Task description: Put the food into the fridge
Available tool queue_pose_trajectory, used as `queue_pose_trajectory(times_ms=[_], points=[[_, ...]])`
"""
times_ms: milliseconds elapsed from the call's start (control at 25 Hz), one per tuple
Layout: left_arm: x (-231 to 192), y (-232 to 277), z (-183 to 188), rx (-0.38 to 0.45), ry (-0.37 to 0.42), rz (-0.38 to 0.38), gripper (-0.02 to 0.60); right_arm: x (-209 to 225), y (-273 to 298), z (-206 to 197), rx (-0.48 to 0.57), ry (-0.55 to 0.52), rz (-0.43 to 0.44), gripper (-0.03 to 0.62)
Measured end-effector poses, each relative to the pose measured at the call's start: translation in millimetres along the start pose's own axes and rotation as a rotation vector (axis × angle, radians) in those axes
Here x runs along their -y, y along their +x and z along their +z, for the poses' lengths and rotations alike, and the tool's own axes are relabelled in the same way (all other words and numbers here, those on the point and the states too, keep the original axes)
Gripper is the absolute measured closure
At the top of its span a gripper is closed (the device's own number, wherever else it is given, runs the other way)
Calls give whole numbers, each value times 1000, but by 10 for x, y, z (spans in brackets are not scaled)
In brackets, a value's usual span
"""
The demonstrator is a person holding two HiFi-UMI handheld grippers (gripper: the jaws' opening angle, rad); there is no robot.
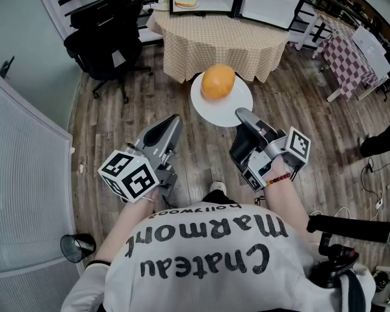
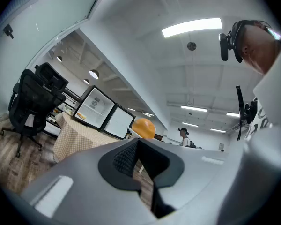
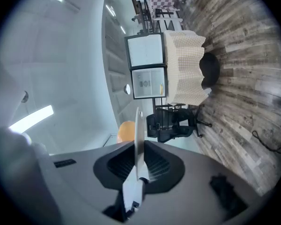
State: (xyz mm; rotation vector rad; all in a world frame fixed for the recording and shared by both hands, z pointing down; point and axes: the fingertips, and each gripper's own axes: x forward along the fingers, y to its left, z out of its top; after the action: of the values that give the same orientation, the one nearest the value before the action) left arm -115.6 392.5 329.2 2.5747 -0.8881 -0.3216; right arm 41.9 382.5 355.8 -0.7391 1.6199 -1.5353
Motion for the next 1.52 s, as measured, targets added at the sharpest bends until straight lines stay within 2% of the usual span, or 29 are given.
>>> queue_pose_trajectory(times_ms=[480, 760, 1040, 1280, 1520], points=[[7, -29, 52, 15, 22, 3, 580, -47, -6, 16, 6, 16, 34, 545], [-135, 44, -115, -13, -3, 17, 580, 162, 56, 78, -17, 34, -1, 545], [-542, 602, -27, -26, -8, 42, 580, 254, 476, 675, -13, 58, -1, 545], [-941, 1330, 207, -4, 20, 65, 580, 176, 1033, 1410, -44, 52, 42, 545], [-1265, 1984, 390, 37, 25, 107, 580, 170, 1401, 2086, -65, 20, 29, 545]])
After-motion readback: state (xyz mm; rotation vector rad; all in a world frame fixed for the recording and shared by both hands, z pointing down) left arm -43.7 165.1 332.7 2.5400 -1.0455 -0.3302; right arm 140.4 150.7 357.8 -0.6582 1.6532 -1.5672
